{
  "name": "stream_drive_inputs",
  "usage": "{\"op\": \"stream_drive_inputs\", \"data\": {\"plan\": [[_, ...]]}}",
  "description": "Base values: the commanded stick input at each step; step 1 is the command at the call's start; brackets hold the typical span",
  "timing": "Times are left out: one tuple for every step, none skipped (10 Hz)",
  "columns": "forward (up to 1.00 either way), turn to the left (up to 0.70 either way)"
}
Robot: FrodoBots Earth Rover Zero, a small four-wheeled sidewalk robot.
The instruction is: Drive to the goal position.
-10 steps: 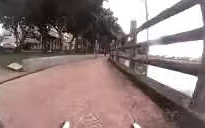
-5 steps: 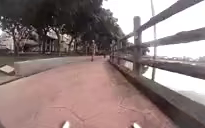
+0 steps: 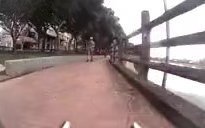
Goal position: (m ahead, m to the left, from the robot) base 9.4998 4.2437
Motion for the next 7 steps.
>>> {"op": "stream_drive_inputs", "data": {"plan": [[0.7, 0.04], [0.7, 0.07], [0.7, 0.08], [0.7, 0.09], [0.7, 0.09], [0.7, 0.08], [0.7, 0.05]]}}
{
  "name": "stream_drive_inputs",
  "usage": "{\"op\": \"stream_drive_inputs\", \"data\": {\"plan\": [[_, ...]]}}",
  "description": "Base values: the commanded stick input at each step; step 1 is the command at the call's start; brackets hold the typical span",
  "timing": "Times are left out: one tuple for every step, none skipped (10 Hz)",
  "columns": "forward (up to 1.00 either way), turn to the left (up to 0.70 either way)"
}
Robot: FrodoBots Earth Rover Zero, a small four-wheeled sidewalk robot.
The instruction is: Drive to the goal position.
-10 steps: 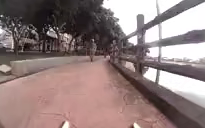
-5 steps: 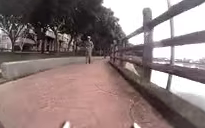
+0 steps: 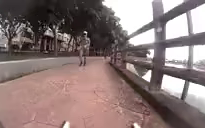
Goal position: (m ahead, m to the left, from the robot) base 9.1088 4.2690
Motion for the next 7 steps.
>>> {"op": "stream_drive_inputs", "data": {"plan": [[0.7, 0.01], [0.7, 0.0], [0.7, 0.0], [0.7, 0.0], [0.7, 0.02], [0.7, 0.02], [0.7, 0.02]]}}
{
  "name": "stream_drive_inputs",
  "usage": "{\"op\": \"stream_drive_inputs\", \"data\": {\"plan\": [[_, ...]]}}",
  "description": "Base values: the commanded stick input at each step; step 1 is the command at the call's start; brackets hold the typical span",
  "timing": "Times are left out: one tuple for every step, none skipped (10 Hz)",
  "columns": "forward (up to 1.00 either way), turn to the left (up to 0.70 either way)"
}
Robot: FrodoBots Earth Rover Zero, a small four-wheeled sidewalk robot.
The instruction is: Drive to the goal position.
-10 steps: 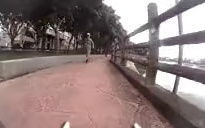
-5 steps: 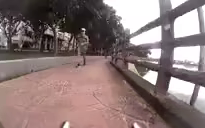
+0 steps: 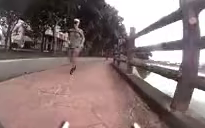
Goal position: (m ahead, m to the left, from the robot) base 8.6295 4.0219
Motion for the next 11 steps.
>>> {"op": "stream_drive_inputs", "data": {"plan": [[0.7, 0.02], [0.7, 0.02], [0.7, 0.02], [0.7, 0.03], [0.7, 0.03], [0.7, 0.03], [0.7, 0.07], [0.7, 0.12], [0.7, 0.33], [0.7, 0.21], [0.7, 0.09]]}}
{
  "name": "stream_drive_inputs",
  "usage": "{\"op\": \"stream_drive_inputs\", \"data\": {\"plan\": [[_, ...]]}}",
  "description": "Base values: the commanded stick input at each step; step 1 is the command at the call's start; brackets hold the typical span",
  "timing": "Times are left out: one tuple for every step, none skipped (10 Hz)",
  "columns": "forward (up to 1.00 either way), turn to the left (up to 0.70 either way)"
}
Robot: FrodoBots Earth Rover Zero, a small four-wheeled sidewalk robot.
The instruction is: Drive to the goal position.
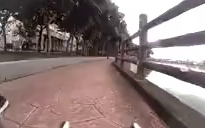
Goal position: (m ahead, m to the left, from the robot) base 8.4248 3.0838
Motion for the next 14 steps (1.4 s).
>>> {"op": "stream_drive_inputs", "data": {"plan": [[0.7, 0.07], [0.7, 0.05], [0.7, 0.04], [0.7, 0.02], [0.7, 0.01], [0.7, 0.0], [0.7, 0.0], [0.7, 0.0], [0.7, 0.0], [0.7, 0.0], [0.7, 0.0], [0.7, 0.0], [0.7, 0.0], [0.7, 0.0]]}}
